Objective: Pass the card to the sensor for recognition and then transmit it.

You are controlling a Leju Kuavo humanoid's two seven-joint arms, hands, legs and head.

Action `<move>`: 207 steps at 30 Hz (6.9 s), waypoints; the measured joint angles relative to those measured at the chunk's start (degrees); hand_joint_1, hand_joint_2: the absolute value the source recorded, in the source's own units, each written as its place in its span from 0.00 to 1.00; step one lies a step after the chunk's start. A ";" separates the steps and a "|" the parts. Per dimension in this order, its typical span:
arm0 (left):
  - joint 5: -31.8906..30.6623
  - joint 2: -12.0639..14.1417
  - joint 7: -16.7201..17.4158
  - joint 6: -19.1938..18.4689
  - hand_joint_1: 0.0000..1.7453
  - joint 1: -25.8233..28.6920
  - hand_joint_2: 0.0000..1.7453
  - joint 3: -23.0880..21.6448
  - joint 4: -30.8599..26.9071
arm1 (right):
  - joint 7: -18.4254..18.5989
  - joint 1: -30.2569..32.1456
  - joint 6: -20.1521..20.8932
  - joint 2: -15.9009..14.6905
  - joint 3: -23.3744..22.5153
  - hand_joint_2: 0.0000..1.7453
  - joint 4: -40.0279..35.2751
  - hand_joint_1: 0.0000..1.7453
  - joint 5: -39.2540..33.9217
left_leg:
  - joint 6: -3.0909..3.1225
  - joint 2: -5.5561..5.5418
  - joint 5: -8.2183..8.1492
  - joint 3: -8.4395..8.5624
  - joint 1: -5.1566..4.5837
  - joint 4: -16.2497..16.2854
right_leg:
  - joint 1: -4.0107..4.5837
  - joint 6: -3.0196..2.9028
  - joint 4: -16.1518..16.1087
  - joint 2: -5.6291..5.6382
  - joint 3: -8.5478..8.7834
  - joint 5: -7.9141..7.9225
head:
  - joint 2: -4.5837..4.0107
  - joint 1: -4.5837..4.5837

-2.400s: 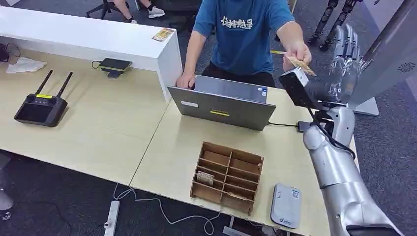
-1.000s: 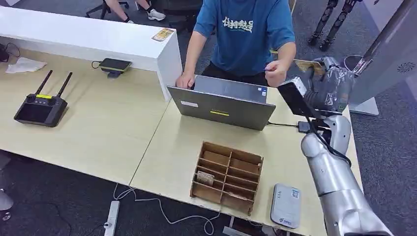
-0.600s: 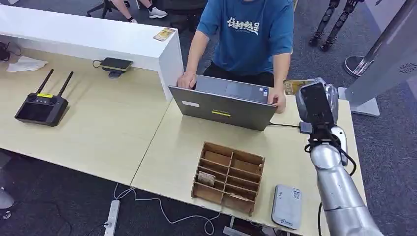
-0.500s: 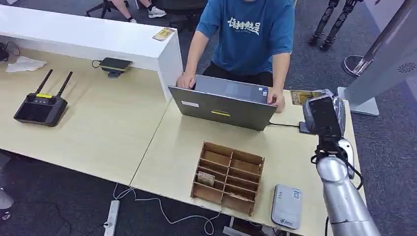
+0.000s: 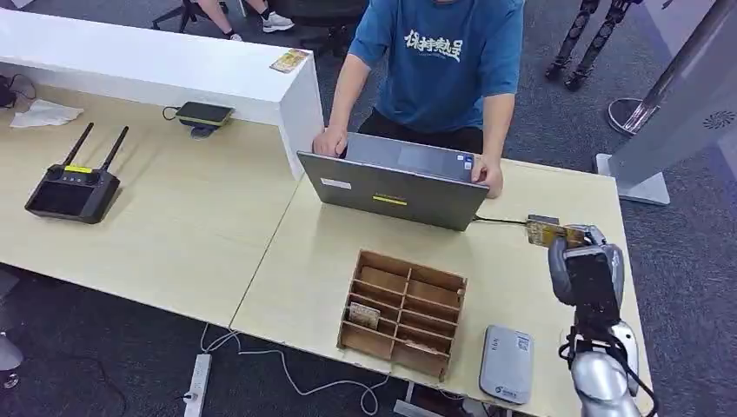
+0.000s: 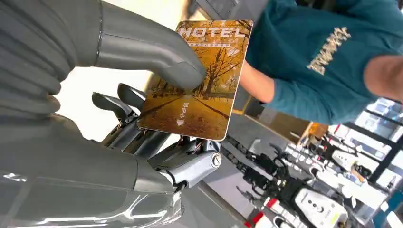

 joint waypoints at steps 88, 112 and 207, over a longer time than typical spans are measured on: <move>2.12 -0.15 1.79 -0.70 0.00 0.12 0.00 0.28 -0.02 | 20.74 17.02 4.74 -7.19 12.48 1.00 -2.72 1.00 15.12 | 0.10 0.09 -0.07 0.08 0.00 0.00 | 0.00 0.01 0.00 0.03 0.10 -0.01 | 0.00 -0.02; 1.86 -0.15 1.66 -0.70 0.00 0.35 0.00 0.28 -0.24 | 18.80 13.88 0.16 -7.91 15.08 1.00 -1.05 1.00 20.26 | 0.11 0.11 -0.07 0.23 0.00 0.01 | 0.00 0.02 -0.01 0.05 0.27 0.01 | 0.00 0.00; -19.19 13.66 -4.31 10.65 0.00 -2.76 0.00 -0.11 20.98 | 18.10 -48.60 -9.81 9.33 11.72 1.00 46.70 0.00 41.29 | -0.01 -0.04 0.23 0.02 0.00 0.04 | 0.00 0.09 0.05 0.02 0.07 0.19 | 0.00 0.00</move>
